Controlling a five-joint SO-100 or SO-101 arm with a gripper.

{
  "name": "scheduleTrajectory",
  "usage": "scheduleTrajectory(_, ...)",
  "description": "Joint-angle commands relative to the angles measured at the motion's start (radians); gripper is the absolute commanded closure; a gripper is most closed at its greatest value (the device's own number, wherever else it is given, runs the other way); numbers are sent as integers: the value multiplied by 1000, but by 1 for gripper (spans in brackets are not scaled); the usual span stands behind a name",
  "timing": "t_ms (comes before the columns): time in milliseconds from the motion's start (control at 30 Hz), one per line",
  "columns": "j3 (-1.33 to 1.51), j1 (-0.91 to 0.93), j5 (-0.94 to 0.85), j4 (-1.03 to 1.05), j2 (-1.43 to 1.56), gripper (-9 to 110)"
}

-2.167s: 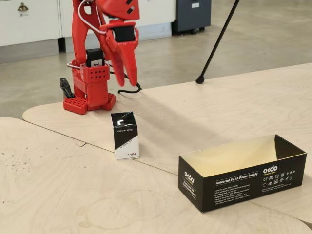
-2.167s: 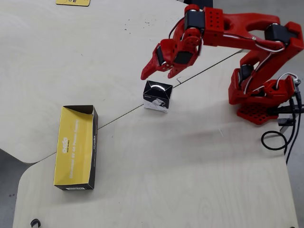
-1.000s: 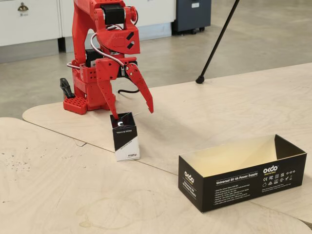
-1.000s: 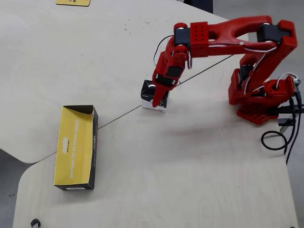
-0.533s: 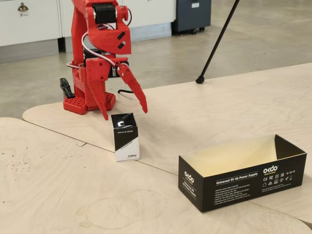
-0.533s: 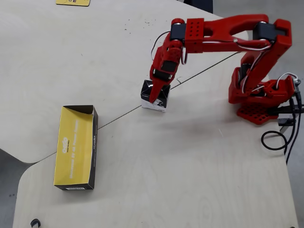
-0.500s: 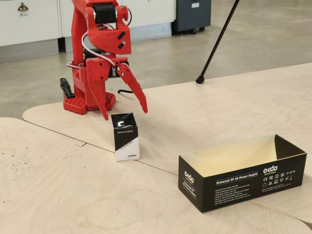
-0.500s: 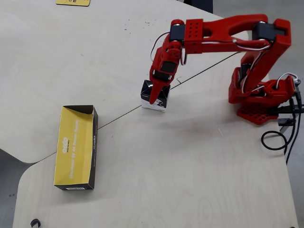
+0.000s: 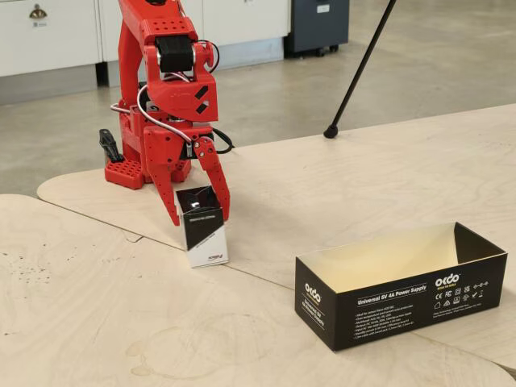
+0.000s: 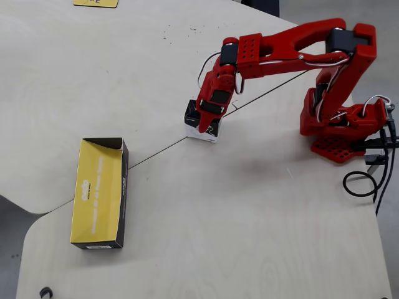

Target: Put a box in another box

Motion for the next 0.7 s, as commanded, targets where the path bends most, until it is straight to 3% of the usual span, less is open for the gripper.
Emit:
scheduleTrajectory(0,-3,-18,31,-28,20,89)
scheduleTrajectory(400,-321,-67,238,173,224,94)
scheduleTrajectory(667,-653,-196,387,235,150,93)
